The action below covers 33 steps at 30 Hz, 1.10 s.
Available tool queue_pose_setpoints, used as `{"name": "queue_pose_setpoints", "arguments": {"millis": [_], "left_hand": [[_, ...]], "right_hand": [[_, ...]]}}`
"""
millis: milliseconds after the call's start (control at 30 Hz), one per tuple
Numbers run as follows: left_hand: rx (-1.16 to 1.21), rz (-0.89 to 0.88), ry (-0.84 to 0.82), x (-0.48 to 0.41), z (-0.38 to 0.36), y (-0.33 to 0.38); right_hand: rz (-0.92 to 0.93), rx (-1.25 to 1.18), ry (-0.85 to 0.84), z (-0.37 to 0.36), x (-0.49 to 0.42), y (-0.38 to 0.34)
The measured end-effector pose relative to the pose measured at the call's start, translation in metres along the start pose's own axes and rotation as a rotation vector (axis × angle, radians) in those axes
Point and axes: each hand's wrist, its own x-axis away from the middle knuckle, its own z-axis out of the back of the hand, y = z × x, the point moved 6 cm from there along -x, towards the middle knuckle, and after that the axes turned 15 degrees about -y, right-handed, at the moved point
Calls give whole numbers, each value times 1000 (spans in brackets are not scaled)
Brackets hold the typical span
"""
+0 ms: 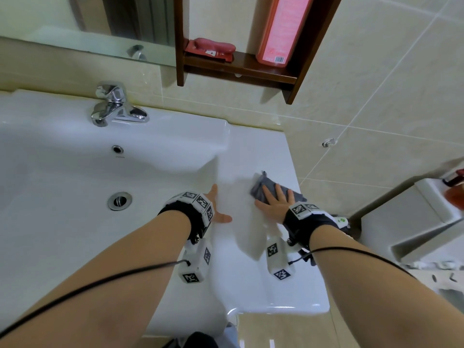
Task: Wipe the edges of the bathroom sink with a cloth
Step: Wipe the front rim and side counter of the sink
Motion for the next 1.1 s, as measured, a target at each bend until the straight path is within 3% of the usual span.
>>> {"name": "queue_pose_setpoints", "arguments": {"millis": [233,367,600,733,933,1100], "left_hand": [[98,-40,52,0,0,5],[29,1,33,1,-2,1],[-53,35,31,5,-4,1],[-41,53,25,7,-5,4],[6,48,78,16,-8,13],[-4,85,46,21,-10,12]], "right_hand": [[113,-80,13,-1,6,-73],[164,18,-29,-2,9,-53],[-13,81,3,-8,6,25],[-49,-157,32,-4,9,13],[171,-16,34,-14,10,-56],[189,41,-37,-12,11,-28]]}}
